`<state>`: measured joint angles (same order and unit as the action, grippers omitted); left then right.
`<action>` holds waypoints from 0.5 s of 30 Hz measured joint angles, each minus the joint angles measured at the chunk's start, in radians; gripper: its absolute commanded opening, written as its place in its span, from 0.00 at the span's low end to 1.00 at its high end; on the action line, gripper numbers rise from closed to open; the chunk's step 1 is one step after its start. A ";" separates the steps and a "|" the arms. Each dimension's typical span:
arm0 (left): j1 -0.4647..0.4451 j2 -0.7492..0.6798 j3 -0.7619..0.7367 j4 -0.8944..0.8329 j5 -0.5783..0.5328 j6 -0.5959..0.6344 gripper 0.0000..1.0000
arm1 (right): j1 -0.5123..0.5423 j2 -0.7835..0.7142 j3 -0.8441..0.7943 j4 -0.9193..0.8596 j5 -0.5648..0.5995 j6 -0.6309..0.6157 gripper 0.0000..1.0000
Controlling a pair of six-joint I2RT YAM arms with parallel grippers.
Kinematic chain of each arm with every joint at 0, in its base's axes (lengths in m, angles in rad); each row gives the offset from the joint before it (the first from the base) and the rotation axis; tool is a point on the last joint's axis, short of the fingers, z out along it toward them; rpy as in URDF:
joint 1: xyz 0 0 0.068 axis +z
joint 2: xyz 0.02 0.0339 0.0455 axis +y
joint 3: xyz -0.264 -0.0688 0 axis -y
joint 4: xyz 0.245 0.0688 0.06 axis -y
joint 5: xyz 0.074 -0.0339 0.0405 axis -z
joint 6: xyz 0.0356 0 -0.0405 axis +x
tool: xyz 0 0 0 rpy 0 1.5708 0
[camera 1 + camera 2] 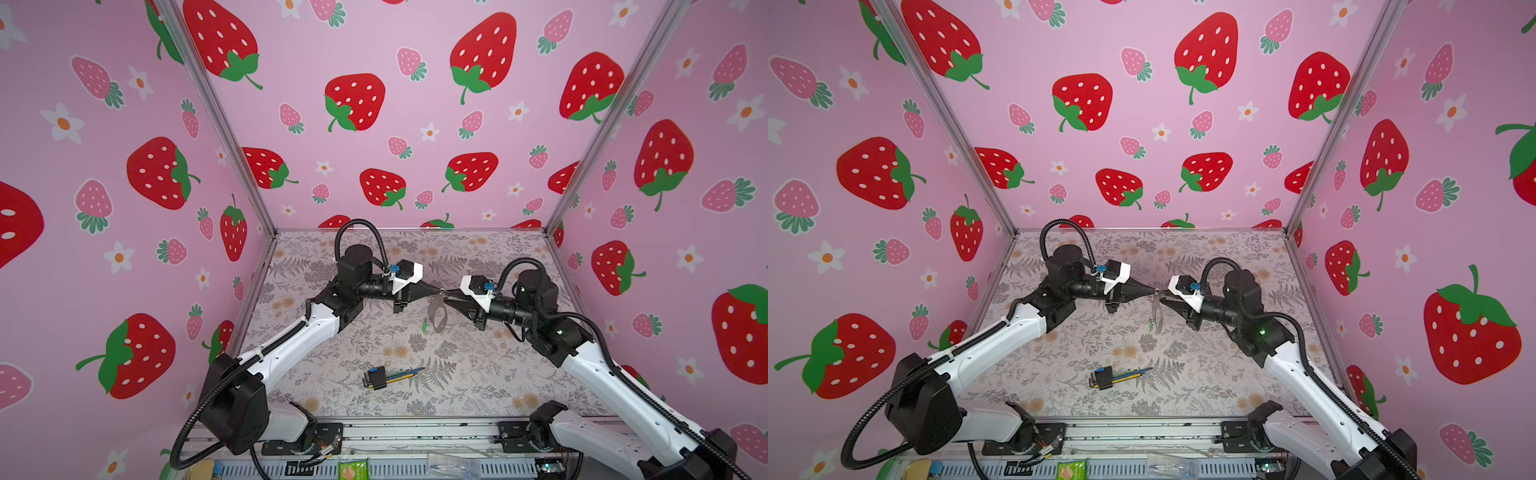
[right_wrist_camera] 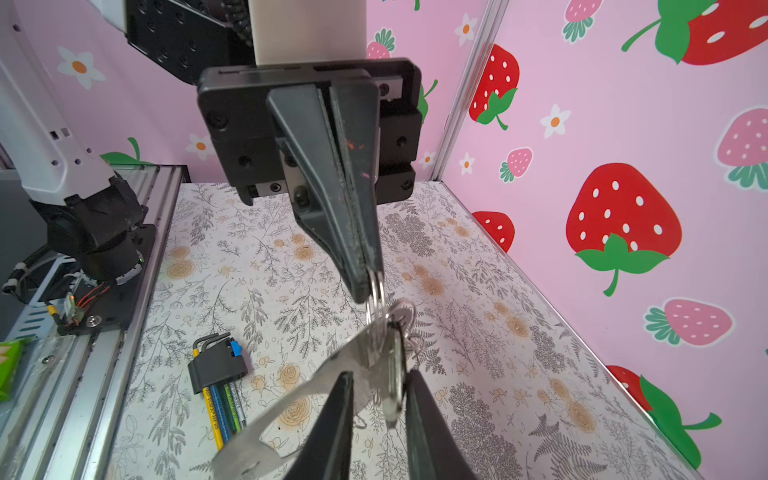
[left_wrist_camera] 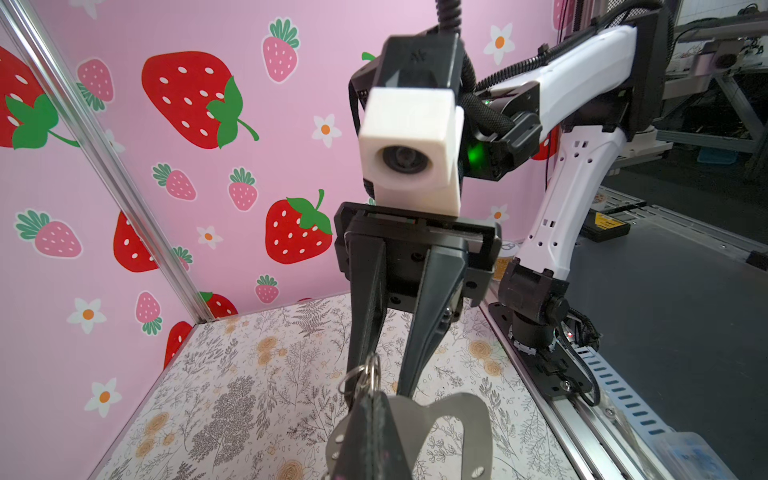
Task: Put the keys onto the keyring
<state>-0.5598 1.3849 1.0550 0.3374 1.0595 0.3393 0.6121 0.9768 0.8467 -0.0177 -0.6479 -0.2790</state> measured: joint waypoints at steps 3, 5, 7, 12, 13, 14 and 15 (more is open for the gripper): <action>0.000 0.000 0.000 0.004 0.000 0.000 0.00 | -0.001 0.000 -0.001 0.008 0.004 0.006 0.14; 0.000 0.000 0.000 0.003 0.000 0.000 0.00 | -0.003 0.001 -0.001 0.009 0.013 0.006 0.11; 0.000 0.000 0.000 0.002 0.000 0.005 0.00 | -0.006 0.001 -0.001 0.008 0.032 0.001 0.08; 0.000 0.000 0.000 -0.006 -0.011 0.022 0.00 | -0.006 0.000 0.002 -0.024 0.081 -0.030 0.04; 0.000 0.000 0.000 -0.006 -0.016 0.025 0.00 | -0.006 0.000 0.003 -0.035 0.089 -0.037 0.03; 0.001 0.000 0.000 -0.008 -0.021 0.029 0.00 | -0.006 0.000 0.010 -0.050 0.095 -0.045 0.02; 0.001 0.000 0.000 -0.008 -0.026 0.031 0.00 | -0.006 0.000 0.018 -0.063 0.101 -0.055 0.01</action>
<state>-0.5587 1.3849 1.0550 0.3298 1.0336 0.3702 0.6060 0.9771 0.8642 -0.0803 -0.5468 -0.3336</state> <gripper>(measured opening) 0.050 0.072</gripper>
